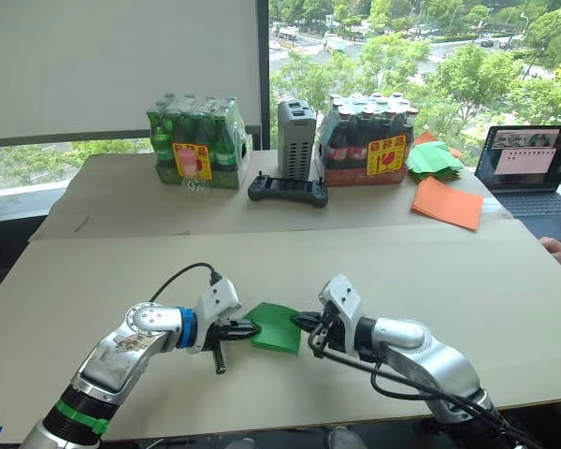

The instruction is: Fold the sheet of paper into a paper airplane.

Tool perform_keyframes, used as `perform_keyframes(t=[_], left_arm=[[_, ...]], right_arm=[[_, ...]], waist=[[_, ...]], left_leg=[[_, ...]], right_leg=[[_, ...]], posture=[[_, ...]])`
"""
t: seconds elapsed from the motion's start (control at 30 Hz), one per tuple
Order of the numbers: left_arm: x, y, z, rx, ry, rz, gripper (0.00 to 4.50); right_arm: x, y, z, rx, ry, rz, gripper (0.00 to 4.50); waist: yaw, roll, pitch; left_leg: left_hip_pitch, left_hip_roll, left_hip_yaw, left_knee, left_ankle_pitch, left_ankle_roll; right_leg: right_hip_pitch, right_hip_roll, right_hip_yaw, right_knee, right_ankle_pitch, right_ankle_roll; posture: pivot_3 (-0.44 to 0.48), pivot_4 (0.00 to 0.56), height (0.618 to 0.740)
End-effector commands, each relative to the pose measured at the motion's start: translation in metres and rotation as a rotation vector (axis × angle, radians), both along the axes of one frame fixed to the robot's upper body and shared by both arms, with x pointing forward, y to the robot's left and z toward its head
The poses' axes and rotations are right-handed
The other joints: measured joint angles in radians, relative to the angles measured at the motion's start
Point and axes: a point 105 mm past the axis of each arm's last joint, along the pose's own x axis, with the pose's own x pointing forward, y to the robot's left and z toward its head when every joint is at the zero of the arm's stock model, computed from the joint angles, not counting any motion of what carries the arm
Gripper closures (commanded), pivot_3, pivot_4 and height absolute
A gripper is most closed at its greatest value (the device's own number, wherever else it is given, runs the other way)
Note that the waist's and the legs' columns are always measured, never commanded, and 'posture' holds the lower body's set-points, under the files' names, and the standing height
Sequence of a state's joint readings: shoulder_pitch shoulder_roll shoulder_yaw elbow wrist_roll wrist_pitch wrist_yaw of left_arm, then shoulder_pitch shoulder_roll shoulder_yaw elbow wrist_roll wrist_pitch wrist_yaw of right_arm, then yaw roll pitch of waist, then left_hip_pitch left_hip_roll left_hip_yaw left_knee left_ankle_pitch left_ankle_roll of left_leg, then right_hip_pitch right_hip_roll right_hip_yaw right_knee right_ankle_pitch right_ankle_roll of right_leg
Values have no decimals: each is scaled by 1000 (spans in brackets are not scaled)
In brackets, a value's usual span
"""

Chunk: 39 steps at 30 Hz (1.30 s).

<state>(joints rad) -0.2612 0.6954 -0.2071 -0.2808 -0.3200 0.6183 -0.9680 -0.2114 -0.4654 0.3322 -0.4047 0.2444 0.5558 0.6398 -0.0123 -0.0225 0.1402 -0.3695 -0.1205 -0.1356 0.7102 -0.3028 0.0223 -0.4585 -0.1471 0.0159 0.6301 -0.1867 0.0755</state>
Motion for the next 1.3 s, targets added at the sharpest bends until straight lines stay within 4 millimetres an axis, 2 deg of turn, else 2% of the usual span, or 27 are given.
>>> perform_keyframes(t=[0.03, 0.27, 0.37, 0.7, 0.97, 1.1, 1.3], left_arm=[[-1, 0, 6, 0, -22, -16, 4500], [-1, 2, 6, 8, -20, -18, 4500], [-2, 4, 6, 11, -19, -19, 4500], [-9, 34, 13, 64, -19, 21, 4500], [-9, 40, 13, 71, -18, 39, 4500], [-4, 42, 15, 72, -28, 40, 4500], [5, 39, 28, 59, -70, 21, 4500]], right_arm=[[-10, 9, 11, -37, -210, 103, 4447], [-16, 9, 8, -119, -466, 205, 4447], [-17, 6, 0, -183, -538, 236, 4447], [-23, 9, -20, -310, -744, 352, 4447], [-28, 16, -18, -364, -937, 435, 4447], [-31, 14, -31, -432, -966, 507, 4447], [-28, 10, -40, -493, -973, 539, 4447]], waist=[[0, 0, 0], [0, 0, 0], [0, 0, 0], [-1, 0, 0], [0, 0, 0], [0, 0, 0], [0, -1, 0]], left_leg=[[0, 0, 0, 0, 0, 0], [0, 0, 0, 0, 0, 0], [0, 0, 0, 0, 0, 0], [1, 0, 1, 0, 0, 0], [1, 0, 1, 0, 0, -1], [1, 1, 1, 0, 0, -1], [3, 1, 1, 0, 1, -1]], right_leg=[[0, 0, 0, 0, 0, 0], [0, 0, 0, 0, 0, 0], [0, 0, 0, 0, 0, 0], [0, 1, 1, 1, 0, 0], [0, 1, 1, 1, 0, 0], [0, 1, 1, 1, 0, 0], [2, 2, 1, 1, 0, 0]], posture=[[0, 150, 696], [0, 150, 696], [0, 150, 696], [0, 150, 696], [0, 150, 696], [0, 150, 696], [0, 150, 696]])
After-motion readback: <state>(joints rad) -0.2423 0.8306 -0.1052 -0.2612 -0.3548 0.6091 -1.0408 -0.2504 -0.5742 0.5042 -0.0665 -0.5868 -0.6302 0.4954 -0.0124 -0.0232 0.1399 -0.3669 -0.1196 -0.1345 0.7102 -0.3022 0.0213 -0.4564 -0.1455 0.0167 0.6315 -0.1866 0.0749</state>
